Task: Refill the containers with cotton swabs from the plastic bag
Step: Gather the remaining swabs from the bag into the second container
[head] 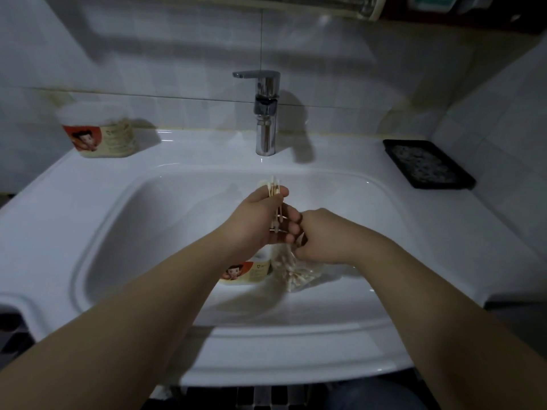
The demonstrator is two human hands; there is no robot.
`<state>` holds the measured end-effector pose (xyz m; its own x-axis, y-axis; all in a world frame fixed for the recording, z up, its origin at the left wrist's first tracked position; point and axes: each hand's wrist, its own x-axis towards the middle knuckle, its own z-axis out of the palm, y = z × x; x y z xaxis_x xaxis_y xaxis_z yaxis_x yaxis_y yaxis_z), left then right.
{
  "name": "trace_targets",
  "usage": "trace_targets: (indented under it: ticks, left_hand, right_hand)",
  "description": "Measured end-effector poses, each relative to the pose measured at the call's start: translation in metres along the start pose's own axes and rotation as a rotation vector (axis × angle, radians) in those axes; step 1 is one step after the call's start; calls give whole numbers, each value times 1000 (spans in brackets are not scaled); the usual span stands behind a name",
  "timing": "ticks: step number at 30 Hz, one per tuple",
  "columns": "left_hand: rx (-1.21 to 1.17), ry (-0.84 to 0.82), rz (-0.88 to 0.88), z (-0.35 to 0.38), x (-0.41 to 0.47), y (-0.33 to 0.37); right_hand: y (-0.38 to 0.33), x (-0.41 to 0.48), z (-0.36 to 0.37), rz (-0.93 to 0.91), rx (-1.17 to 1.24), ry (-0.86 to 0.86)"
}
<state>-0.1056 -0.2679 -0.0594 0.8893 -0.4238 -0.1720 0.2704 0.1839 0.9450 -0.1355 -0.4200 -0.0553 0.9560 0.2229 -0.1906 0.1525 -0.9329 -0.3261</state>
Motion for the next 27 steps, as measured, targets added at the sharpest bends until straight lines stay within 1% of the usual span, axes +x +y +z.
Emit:
trace_targets:
  ticks: [3, 4, 7, 8, 10, 13, 16, 21, 23, 26, 27]
  left_hand:
    - [181, -3, 21, 1, -1, -4]
    - [294, -7, 42, -1, 0, -7]
    - [737, -63, 137, -10, 2, -13]
    - [835, -79, 148, -12, 1, -14]
    - [921, -89, 137, -15, 2, -14]
    - [978, -79, 120, -17, 4, -12]
    - [986, -48, 118, -19, 3, -10]
    - [907, -24, 141, -18, 2, -9]
    - [874, 3, 186, -16, 3, -10]
    - [760, 68, 251, -15, 4, -8]
    - [727, 84, 266, -15, 4, -7]
  right_hand:
    - [1, 2, 5, -6, 31, 26]
    - [2, 4, 6, -3, -5, 24]
    - [2, 9, 9, 20, -115, -8]
    - [1, 11, 11, 28, -142, -15]
    - [2, 13, 12, 44, -180, -19]
    - [5, 12, 9, 54, -154, -58]
    - [6, 10, 7, 50, -84, -49]
    - [4, 8, 4, 59, -59, -85]
    - [6, 8, 2, 55, -63, -71]
    - [7, 8, 0, 45, -77, -49]
    - [6, 8, 1, 43, -89, -65]
